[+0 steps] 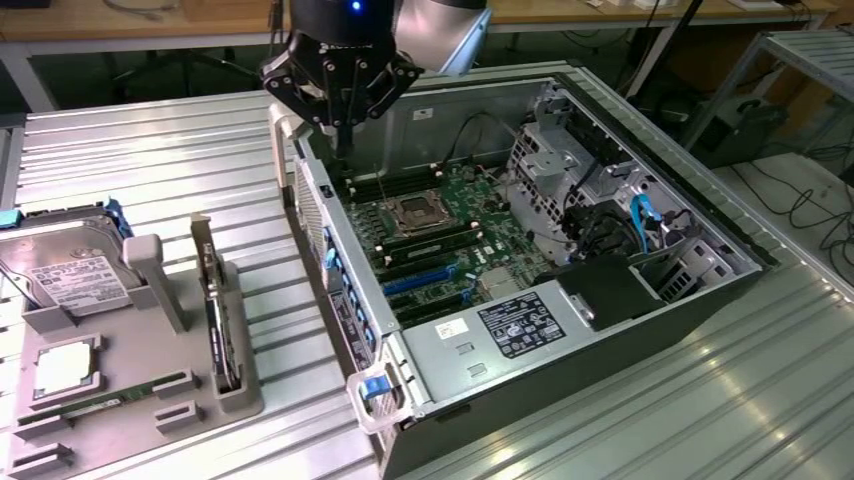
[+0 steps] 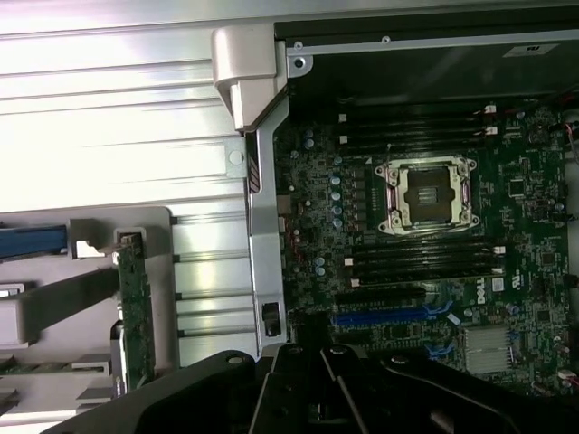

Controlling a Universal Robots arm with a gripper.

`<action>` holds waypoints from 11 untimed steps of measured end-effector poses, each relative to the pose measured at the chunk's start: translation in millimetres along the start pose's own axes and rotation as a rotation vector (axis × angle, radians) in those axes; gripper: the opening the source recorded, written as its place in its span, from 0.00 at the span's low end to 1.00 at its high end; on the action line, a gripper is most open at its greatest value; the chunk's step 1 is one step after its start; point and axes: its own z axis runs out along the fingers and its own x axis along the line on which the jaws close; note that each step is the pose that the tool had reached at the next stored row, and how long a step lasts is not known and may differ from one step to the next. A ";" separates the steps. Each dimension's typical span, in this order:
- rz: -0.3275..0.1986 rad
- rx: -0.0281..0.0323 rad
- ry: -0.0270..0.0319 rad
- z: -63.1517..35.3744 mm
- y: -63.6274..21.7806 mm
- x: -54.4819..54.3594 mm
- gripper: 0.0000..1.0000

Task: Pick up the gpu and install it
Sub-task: 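Reach for the gpu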

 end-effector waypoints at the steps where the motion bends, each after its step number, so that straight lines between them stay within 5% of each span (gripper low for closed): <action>1: 0.000 0.0001 0.0001 -0.1 -0.1 0.5 0.11; 11: 0.000 0.0000 0.0000 -0.2 -0.9 5.3 0.11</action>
